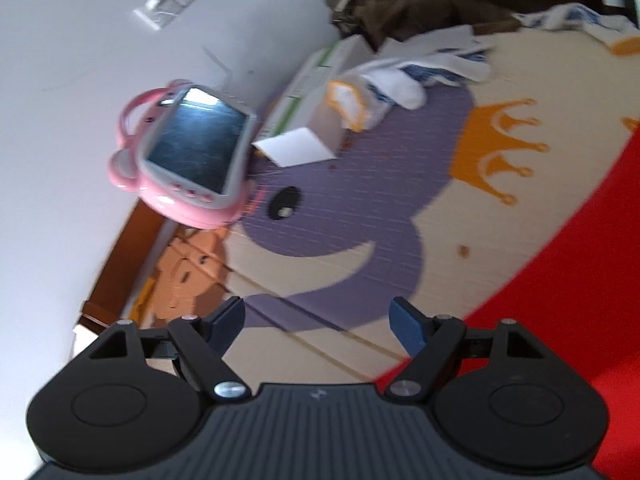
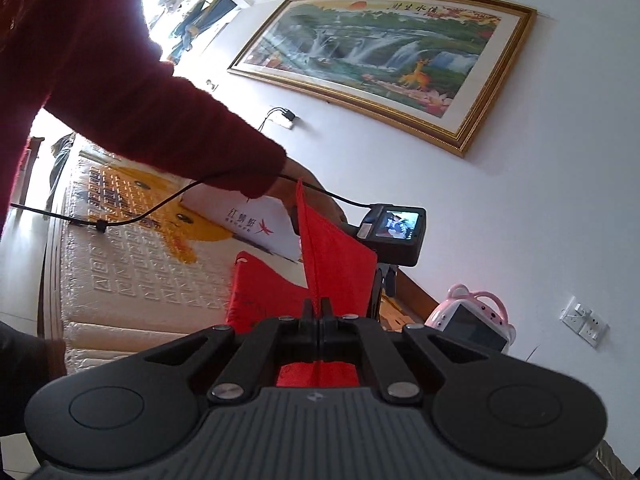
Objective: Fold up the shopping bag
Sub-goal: 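Lift the gripped bag edge with the right gripper and fold it over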
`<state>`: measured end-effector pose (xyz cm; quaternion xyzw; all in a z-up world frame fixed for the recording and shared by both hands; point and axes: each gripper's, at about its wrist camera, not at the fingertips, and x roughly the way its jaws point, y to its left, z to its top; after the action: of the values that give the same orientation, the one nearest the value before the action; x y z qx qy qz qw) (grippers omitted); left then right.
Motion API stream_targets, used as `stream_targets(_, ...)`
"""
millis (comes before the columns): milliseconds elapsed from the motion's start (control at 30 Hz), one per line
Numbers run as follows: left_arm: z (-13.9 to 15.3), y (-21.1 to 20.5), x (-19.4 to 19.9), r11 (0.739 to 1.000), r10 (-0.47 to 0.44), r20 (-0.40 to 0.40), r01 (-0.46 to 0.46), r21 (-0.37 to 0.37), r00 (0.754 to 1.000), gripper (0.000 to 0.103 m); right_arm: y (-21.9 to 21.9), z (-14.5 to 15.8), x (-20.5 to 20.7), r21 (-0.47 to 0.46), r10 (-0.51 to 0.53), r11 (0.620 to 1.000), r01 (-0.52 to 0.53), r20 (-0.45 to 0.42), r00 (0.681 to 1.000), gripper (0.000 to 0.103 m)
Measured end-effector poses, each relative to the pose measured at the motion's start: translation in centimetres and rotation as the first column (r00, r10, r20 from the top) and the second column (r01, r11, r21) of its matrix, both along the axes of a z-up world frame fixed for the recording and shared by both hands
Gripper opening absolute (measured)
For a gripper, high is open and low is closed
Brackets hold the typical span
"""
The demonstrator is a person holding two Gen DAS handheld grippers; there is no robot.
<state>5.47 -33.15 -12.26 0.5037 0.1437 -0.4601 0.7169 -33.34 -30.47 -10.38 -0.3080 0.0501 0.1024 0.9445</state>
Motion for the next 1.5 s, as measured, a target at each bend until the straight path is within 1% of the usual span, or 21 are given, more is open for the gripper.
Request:
stream_targets(133, -0.1, 1.4, -0.1, 1.0, -0.007, -0.038, 0.007, 0.008, 0.999, 0.079, -0.1, 0.2, -0.5, 0.002, -0.013, 1.0, 0.013, 0.01, 1.0, 0.001)
stream_targets(233, -0.7, 2.2, 0.4, 0.999, 0.017, -0.055, -0.015, 0.033, 0.998, 0.079, -0.2, 0.1, -0.5, 0.011, -0.018, 1.0, 0.018, 0.011, 1.0, 0.001)
stream_targets(400, -1.9, 2.8, 1.4, 0.995, 0.062, -0.06, -0.057, 0.085, 0.996, 0.079, -0.1, -0.1, -0.2, 0.01, -0.018, 1.0, 0.018, 0.005, 1.0, 0.001)
stream_targets(567, -1.8, 3.2, 2.0, 0.994, 0.086, -0.103, -0.079, 0.077, 0.991, 0.079, -0.2, -0.2, 0.1, 0.017, -0.036, 0.999, 0.036, -0.004, 0.999, 0.001)
stream_targets(733, -1.7, 3.4, 2.8, 0.992, 0.117, -0.147, -0.108, 0.066, 0.982, 0.082, -1.3, -0.2, 0.6, 0.078, -0.103, 0.992, 0.104, -0.017, 0.995, 0.001)
stream_targets(833, -1.7, 3.4, 3.2, 0.99, 0.136, -0.159, -0.128, 0.059, 0.978, 0.089, -2.0, -0.1, 0.6, 0.127, -0.134, 0.983, 0.135, -0.02, 0.991, 0.001)
stream_targets(933, -1.7, 3.4, 3.6, 0.988, 0.151, -0.166, -0.144, 0.052, 0.974, 0.093, -3.2, -0.1, 0.8, 0.211, -0.188, 0.958, 0.192, -0.04, 0.981, 0.001)
stream_targets(1033, -1.8, 3.5, 3.8, 0.987, 0.159, -0.176, -0.153, 0.045, 0.972, 0.093, -4.5, -0.1, 0.9, 0.296, -0.239, 0.922, 0.25, -0.073, 0.968, 0.001)
stream_targets(1167, -1.8, 3.6, 3.8, 0.987, 0.159, -0.177, -0.155, 0.038, 0.971, 0.093, -6.3, -0.5, 1.3, 0.412, -0.282, 0.857, 0.31, -0.129, 0.951, 0.001)
stream_targets(1200, -1.8, 3.6, 3.8, 0.987, 0.16, -0.176, -0.155, 0.038, 0.971, 0.093, -7.2, -0.6, 1.4, 0.475, -0.309, 0.808, 0.349, -0.163, 0.937, 0.001)
stream_targets(1267, -1.8, 3.6, 3.8, 0.987, 0.159, -0.174, -0.155, 0.038, 0.972, 0.094, -8.2, -0.9, 1.5, 0.551, -0.326, 0.741, 0.384, -0.205, 0.923, 0.001)
stream_targets(1333, -1.8, 3.6, 3.7, 0.987, 0.159, -0.171, -0.154, 0.039, 0.972, 0.094, -9.4, -1.3, 1.6, 0.634, -0.328, 0.657, 0.409, -0.248, 0.912, 0.002)
stream_targets(1433, -1.8, 3.6, 3.7, 0.987, 0.158, -0.167, -0.153, 0.039, 0.973, 0.094, -10.4, -2.0, 1.6, 0.706, -0.318, 0.564, 0.428, -0.293, 0.902, 0.002)
stream_targets(1500, -1.8, 3.6, 3.7, 0.987, 0.158, -0.167, -0.154, 0.039, 0.973, 0.094, -10.6, -2.3, 1.7, 0.721, -0.32, 0.532, 0.443, -0.314, 0.894, 0.002)
